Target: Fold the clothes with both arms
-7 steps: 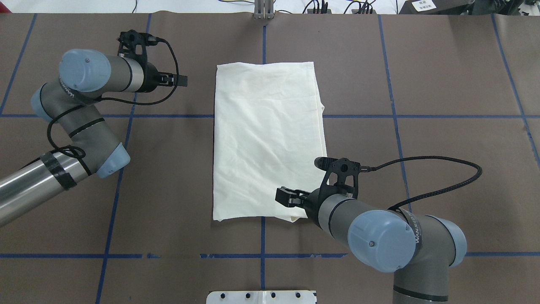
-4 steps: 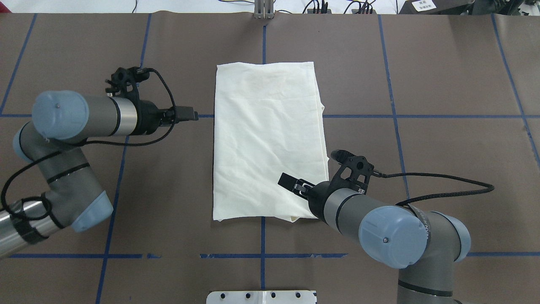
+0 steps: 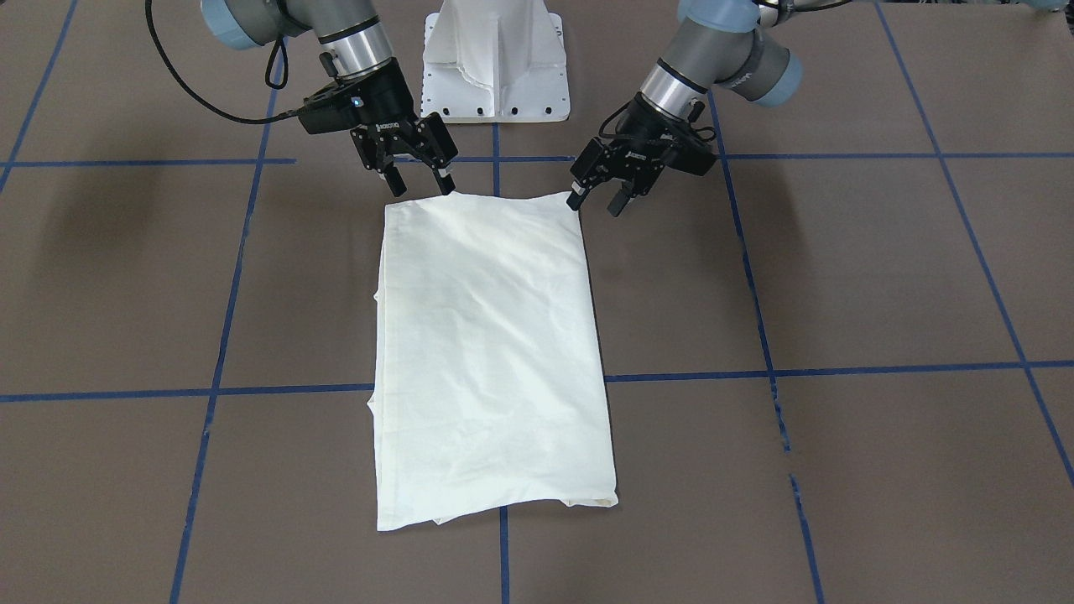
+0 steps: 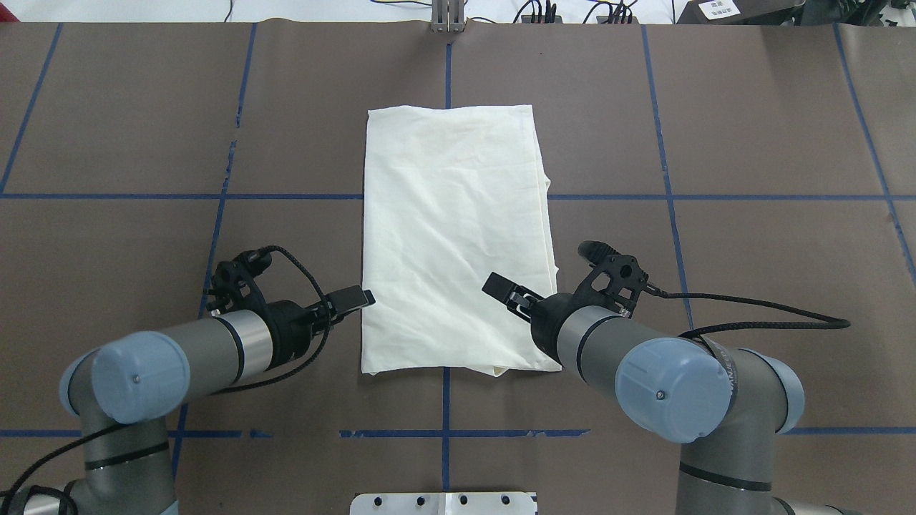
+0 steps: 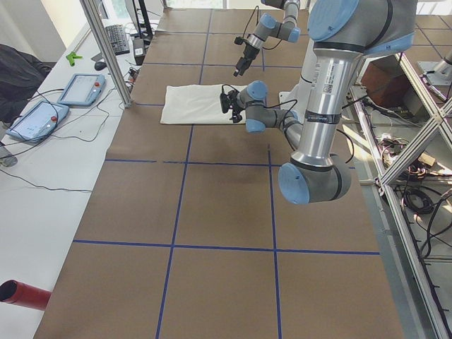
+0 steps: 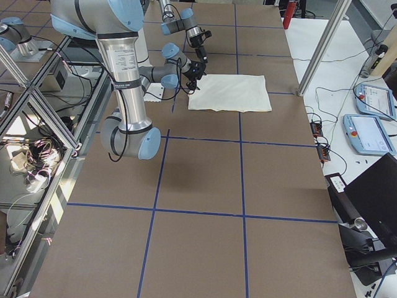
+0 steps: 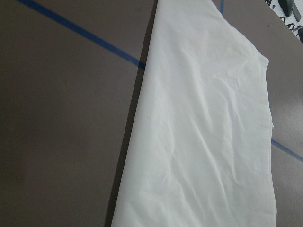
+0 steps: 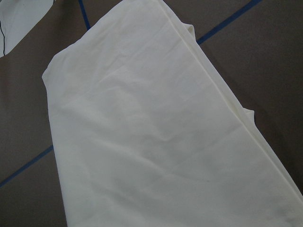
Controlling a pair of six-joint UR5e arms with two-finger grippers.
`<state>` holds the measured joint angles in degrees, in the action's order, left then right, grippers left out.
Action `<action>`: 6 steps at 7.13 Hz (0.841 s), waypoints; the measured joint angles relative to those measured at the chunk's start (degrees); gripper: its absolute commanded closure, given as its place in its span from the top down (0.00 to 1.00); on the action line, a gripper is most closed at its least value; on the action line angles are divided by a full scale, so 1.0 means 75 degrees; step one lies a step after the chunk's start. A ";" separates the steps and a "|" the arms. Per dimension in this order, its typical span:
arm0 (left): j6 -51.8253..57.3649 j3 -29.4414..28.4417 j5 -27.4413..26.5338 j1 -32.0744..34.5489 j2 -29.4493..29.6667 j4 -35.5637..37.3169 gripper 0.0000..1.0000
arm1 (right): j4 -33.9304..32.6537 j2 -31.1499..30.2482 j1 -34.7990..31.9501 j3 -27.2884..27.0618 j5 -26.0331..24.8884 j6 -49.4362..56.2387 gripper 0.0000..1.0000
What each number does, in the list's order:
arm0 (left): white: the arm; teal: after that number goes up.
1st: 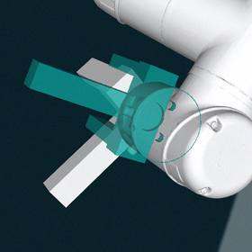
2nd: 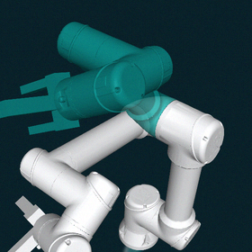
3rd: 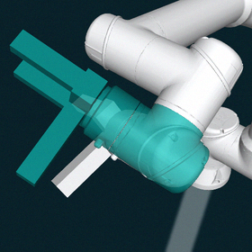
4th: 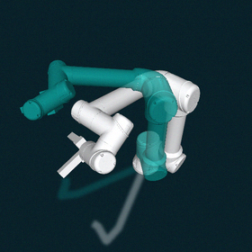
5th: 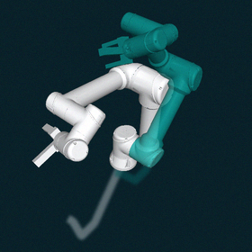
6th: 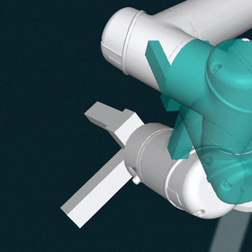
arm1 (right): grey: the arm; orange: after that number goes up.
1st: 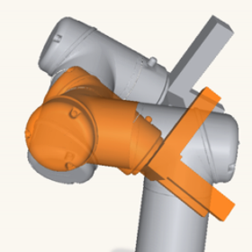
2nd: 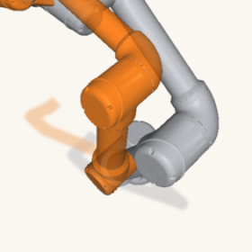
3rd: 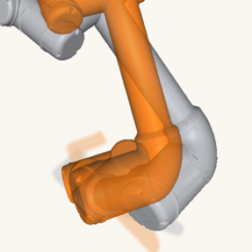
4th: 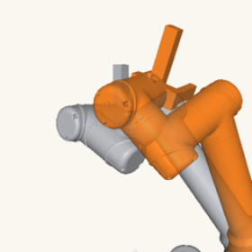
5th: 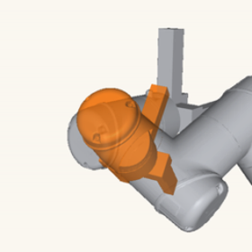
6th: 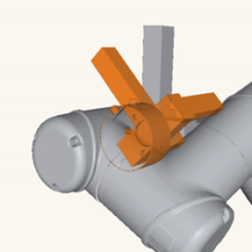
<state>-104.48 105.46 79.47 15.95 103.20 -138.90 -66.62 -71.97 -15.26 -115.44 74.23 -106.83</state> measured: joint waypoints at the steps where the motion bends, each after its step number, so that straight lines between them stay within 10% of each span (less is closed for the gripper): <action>1: -0.0448 -0.0125 -0.0426 -0.0350 -0.0006 0.0003 0.82 | 0.0000 -0.0011 -0.0003 0.0003 -0.0033 -0.0005 1.00; 6: -0.0946 -0.0553 -0.0632 -0.0749 0.0251 0.0021 0.79 | 0.0000 -0.0052 -0.0005 0.0005 -0.0104 -0.0006 1.00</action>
<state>-111.58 101.32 74.73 10.33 105.08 -138.75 -66.62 -72.37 -15.29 -115.40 73.45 -106.88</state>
